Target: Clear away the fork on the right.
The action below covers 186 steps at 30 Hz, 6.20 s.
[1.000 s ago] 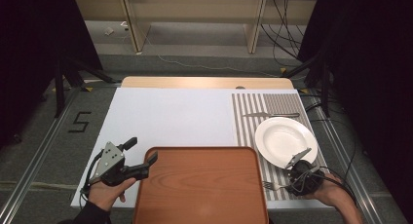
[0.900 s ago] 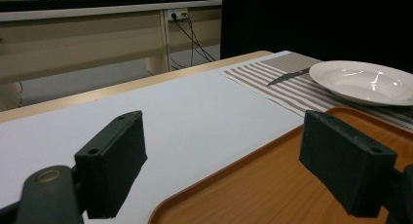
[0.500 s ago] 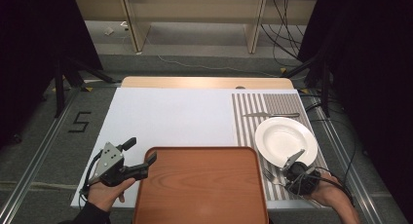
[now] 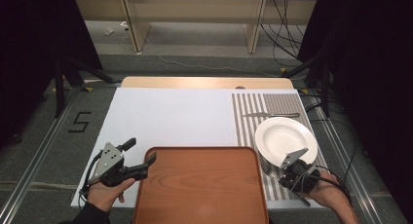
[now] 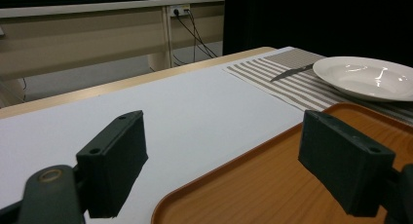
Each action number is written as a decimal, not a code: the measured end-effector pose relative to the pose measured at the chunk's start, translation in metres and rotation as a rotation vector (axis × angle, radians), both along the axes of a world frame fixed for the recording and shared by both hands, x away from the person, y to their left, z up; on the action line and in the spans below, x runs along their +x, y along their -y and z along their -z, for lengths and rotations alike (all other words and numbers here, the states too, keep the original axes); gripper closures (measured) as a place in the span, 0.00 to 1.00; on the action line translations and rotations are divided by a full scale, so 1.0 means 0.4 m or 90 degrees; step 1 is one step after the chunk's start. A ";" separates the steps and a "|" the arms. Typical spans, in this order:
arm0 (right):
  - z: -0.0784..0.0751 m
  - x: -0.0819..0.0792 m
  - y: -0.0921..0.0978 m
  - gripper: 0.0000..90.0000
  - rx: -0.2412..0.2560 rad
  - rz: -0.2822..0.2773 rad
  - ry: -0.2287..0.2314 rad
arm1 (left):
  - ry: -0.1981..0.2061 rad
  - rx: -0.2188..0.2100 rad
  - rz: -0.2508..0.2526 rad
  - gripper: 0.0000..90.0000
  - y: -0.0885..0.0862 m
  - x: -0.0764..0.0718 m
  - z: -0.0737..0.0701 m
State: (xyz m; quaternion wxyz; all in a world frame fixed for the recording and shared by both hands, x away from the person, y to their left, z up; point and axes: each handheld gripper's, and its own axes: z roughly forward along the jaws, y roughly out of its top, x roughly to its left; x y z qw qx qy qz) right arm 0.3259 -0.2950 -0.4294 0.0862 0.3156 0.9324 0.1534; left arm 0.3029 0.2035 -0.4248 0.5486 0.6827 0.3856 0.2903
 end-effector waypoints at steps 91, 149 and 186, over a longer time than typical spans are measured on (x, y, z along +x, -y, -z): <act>0.018 0.058 -0.298 0.95 0.144 -0.044 -0.114 | 0.012 -0.019 0.008 0.19 0.004 -0.004 -0.006; 0.052 0.015 -0.378 0.93 0.103 -0.161 -0.002 | 0.008 -0.015 0.007 0.20 0.006 -0.002 -0.004; 0.070 0.043 -0.358 1.00 -0.019 -0.145 0.045 | 0.007 -0.016 0.003 0.20 0.003 -0.002 -0.004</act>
